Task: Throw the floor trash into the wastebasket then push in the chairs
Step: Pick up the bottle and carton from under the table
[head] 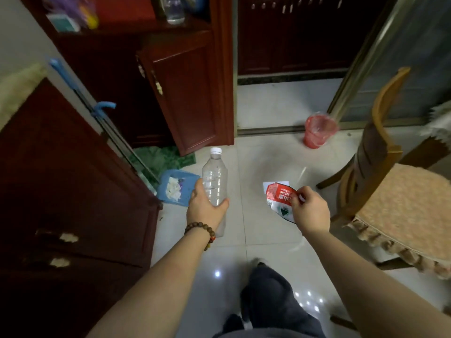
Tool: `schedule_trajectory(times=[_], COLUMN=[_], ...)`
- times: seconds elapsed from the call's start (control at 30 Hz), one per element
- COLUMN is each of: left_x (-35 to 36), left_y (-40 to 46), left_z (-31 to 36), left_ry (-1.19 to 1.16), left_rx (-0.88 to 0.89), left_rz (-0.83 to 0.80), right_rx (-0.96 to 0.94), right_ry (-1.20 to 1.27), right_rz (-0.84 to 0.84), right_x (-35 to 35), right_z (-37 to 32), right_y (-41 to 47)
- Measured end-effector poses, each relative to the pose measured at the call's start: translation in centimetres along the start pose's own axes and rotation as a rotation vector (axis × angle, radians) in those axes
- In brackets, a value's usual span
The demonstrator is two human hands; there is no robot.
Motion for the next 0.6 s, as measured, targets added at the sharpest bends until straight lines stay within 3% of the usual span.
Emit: schedule_trajectory(times=[0.23,0.6], left_x=[9.3,25.9], left_y=[16.1,40.0], left_z=[4.6,20.9], left_ry=[0.044,-0.002], left_rx=[0.1,0.303], left_rz=[-0.121,-0.332], right_rx=[0.058,0.246], right_ry=[0.009,0.021], right_rz=[0.077,0.198], right_x=[1.3,-2.9], right_z=[-2.1,-5.2], right_y=[14.9,39.4])
Point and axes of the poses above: each hand's wrist, its own y-axis towards the middle knuckle, its own x-axis out of the palm, z = x × y, the point moved 8 cm from there along y, towards the middle knuckle, and after that the axes turned 8 degrees about x, right-handed, at the moved point
